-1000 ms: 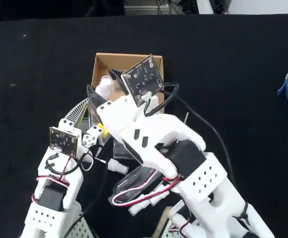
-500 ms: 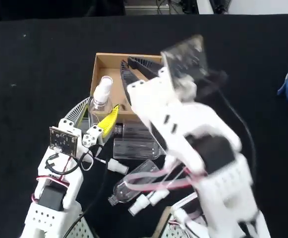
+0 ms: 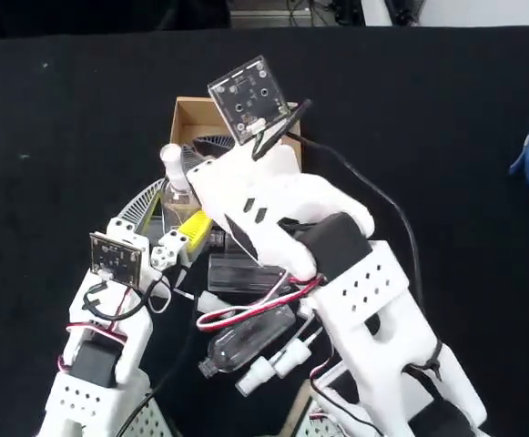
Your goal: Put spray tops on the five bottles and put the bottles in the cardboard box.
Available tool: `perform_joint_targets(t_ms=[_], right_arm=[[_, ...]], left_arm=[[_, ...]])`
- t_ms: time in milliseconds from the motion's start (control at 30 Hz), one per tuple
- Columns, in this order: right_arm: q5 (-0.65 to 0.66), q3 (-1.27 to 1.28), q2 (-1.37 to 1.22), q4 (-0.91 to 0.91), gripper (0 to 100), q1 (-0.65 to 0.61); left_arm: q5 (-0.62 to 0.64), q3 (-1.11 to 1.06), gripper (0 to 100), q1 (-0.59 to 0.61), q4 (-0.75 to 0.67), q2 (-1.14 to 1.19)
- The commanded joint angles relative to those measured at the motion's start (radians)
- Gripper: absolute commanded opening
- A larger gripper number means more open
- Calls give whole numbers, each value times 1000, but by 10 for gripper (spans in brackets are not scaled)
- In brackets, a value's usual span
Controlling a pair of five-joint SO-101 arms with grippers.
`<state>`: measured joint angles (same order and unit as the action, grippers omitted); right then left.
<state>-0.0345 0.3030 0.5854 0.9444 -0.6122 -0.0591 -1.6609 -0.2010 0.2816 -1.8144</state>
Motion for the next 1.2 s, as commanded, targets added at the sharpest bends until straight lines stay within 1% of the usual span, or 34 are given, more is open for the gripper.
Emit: perform_joint_targets(t_ms=[0, 67, 133, 233, 300, 433, 533, 700, 833, 1067, 1167], right_arm=[[5, -81, 7, 6, 12, 8], [5, -110, 8, 12, 13, 44], [5, -160, 19, 66, 27, 86], [5, -249, 50, 180, 102, 144], [3, -282, 53, 233, 129, 221], [-37, -205, -36, 229, 101, 381], [-92, -142, -150, 186, 119, 448], [-109, -67, -318, 80, 167, 456], [-109, -35, -433, -29, 168, 463], [-109, -31, -610, -123, 168, 463], [-107, -36, -674, -157, 167, 485]], left_arm=[[3, 16, 30, -13, -17, -9], [3, 16, 30, -13, -17, -9], [2, 16, 30, -13, -17, -9], [2, 16, 30, -13, -17, -9], [2, 16, 30, -13, -17, -9], [2, 16, 30, -13, -17, -9], [2, 15, 30, -13, -17, -9], [2, 8, 30, -13, -15, -9], [2, -12, 30, -13, -21, -9], [2, -8, 30, -13, -23, -9], [2, -8, 30, -13, -23, -9]])
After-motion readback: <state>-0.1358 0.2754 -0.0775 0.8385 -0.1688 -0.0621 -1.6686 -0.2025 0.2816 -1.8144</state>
